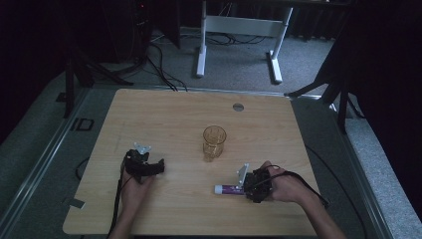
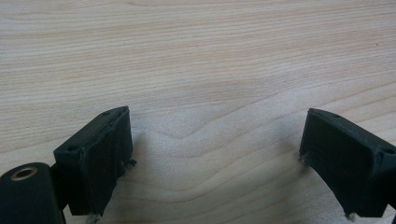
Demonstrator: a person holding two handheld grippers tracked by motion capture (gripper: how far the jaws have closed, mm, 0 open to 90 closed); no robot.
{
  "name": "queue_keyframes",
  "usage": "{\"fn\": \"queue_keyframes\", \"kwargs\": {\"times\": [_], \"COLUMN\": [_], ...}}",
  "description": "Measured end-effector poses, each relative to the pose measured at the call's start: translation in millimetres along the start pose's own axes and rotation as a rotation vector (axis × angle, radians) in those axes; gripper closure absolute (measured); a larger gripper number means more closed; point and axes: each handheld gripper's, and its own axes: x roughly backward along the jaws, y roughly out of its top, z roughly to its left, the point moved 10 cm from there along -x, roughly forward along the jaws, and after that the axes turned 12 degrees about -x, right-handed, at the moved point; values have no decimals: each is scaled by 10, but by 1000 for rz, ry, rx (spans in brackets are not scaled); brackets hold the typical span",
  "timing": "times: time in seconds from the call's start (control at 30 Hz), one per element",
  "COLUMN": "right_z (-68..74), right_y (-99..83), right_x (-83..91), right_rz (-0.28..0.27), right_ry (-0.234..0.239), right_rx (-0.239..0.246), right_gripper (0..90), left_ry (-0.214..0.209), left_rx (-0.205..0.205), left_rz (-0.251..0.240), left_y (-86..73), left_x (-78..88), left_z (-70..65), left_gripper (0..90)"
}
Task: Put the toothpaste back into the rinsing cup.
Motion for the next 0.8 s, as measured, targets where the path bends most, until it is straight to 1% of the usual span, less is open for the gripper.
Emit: {"fn": "queue_keyframes", "kwargs": {"times": [0.17,0.27,0.8], "right_z": [3,1,3], "right_y": [4,14,6], "right_x": [-17,-38,-97], "right_rz": [5,6,28], "right_ry": [2,4,22], "right_rx": [-1,7,7], "right_gripper": [511,518,549], "left_ry": [0,0,0], "left_rx": [-1,0,0], "left_rz": [0,0,0], "left_y": [0,0,0], "left_x": [0,0,0], "left_z": [1,0,0], "left_gripper": [97,97,97]}}
